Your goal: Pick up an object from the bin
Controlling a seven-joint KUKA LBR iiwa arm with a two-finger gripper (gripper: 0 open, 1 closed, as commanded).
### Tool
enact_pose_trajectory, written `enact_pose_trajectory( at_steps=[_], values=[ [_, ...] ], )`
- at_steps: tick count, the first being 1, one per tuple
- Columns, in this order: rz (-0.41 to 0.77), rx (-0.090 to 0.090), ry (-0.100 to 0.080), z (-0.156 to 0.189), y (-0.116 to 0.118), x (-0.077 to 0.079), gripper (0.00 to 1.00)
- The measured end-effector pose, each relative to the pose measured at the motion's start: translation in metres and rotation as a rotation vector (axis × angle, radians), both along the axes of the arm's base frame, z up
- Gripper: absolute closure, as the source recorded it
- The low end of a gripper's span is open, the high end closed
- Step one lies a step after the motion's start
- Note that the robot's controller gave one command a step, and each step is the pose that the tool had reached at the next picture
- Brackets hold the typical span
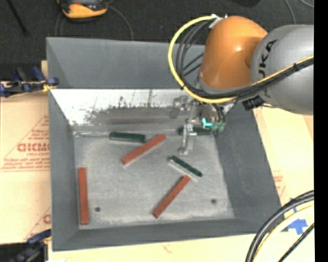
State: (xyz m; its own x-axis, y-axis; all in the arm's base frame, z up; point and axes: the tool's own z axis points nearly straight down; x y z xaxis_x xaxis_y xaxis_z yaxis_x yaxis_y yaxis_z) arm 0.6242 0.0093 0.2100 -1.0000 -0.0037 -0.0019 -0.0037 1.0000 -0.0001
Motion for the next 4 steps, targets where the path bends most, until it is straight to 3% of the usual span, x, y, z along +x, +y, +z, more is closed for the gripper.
enact_pose_trajectory(
  at_steps=[1, 2, 3, 4],
  values=[
    [0.085, -0.001, 0.001, 0.042, 0.000, 0.006, 0.00],
    [0.110, -0.001, -0.015, 0.016, 0.017, 0.008, 0.00],
    [0.113, 0.001, -0.006, -0.055, 0.032, -0.001, 0.00],
    [-0.016, 0.002, -0.001, -0.095, 0.031, -0.002, 0.00]
  ],
)
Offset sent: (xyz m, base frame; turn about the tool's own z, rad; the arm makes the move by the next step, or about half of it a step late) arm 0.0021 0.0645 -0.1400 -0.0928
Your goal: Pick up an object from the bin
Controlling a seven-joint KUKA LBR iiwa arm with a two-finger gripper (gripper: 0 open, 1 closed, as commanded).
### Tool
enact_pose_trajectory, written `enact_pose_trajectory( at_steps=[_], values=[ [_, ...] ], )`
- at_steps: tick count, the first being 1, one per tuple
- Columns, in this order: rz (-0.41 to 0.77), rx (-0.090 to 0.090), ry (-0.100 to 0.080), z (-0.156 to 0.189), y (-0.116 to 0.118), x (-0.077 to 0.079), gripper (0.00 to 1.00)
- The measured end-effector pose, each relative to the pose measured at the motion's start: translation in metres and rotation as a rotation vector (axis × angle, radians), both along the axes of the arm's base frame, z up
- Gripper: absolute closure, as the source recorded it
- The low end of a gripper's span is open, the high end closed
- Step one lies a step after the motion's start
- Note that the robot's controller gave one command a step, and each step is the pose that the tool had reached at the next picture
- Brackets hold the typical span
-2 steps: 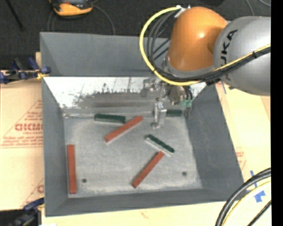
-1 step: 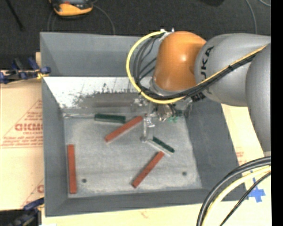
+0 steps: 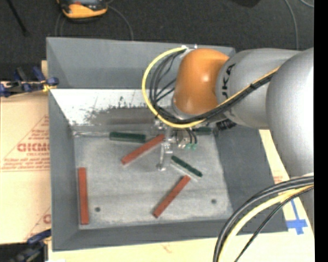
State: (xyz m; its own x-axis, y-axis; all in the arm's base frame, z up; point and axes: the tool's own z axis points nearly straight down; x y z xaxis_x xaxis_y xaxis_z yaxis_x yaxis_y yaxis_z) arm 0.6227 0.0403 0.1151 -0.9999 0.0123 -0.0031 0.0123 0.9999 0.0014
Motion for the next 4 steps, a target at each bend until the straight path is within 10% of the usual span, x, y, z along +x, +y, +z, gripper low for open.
enact_pose_trajectory(
  at_steps=[1, 2, 3, 4],
  values=[
    [-0.049, -0.002, -0.004, -0.031, 0.024, 0.011, 0.00],
    [-0.203, -0.001, -0.003, -0.030, 0.016, 0.031, 1.00],
    [-0.202, -0.002, 0.002, -0.031, 0.016, 0.030, 0.00],
    [-0.201, -0.002, -0.002, -0.030, 0.016, 0.031, 1.00]
  ],
)
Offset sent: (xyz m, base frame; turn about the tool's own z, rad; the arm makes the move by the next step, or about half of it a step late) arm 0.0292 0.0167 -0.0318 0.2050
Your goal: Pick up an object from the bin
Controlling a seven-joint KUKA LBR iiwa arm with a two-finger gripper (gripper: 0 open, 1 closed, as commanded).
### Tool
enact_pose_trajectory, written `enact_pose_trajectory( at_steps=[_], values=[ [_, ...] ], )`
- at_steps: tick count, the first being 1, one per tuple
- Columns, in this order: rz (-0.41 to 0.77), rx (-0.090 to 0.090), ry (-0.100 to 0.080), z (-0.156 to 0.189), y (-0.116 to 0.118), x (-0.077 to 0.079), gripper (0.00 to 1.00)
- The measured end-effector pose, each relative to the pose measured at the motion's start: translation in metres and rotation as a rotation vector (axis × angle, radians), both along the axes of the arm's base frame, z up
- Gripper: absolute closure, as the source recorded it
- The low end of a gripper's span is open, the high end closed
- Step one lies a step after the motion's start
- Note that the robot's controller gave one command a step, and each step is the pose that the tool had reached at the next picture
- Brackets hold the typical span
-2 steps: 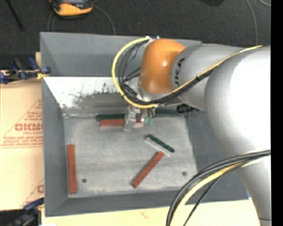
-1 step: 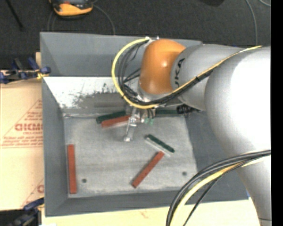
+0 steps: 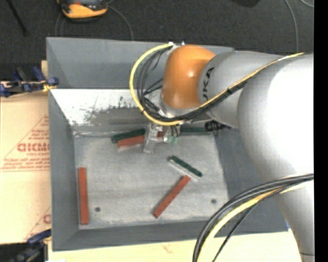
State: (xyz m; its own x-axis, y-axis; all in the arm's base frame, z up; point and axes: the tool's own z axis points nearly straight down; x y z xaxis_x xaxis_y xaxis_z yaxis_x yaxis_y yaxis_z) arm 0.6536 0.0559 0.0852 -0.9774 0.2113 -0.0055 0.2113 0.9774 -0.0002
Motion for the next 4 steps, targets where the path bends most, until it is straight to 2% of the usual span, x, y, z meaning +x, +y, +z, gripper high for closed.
enact_pose_trajectory(
  at_steps=[1, 2, 4],
  values=[
    [0.001, 0.000, 0.004, -0.0008, 0.0001, -0.0010, 0.00],
    [0.001, -0.001, 0.001, -0.0004, -0.0002, -0.0003, 1.00],
    [0.002, -0.001, 0.001, -0.0004, -0.0002, -0.0003, 1.00]
  ],
)
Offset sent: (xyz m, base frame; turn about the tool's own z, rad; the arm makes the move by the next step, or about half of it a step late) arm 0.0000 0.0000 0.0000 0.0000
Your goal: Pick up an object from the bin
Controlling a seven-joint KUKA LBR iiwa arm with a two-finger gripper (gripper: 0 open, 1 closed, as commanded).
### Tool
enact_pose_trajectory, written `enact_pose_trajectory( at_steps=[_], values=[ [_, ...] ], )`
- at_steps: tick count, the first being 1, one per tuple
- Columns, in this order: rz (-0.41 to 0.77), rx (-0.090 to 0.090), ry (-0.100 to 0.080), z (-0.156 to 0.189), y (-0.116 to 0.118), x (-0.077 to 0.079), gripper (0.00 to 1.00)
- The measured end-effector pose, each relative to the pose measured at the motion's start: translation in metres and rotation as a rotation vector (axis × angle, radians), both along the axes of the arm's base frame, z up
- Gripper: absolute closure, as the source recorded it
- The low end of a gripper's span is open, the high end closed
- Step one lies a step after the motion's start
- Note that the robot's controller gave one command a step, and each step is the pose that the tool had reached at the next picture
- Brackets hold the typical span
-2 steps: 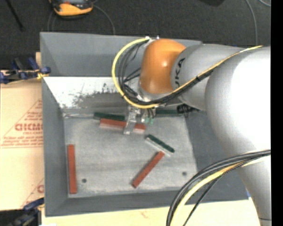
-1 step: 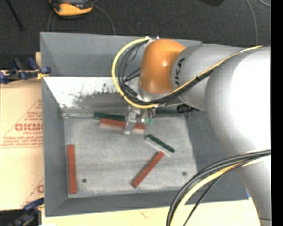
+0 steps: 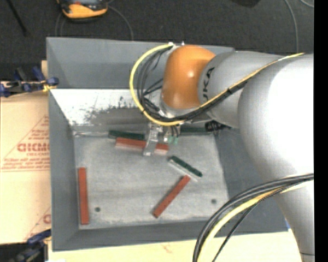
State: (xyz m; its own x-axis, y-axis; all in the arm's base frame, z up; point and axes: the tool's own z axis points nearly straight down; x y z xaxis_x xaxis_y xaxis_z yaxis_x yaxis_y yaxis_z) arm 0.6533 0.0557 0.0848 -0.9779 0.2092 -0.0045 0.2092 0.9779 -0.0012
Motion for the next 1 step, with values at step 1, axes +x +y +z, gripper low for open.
enact_pose_trajectory(
  at_steps=[1],
  values=[
    [0.224, 0.000, 0.002, 0.2086, 0.0096, -0.0125, 1.00]
  ],
)
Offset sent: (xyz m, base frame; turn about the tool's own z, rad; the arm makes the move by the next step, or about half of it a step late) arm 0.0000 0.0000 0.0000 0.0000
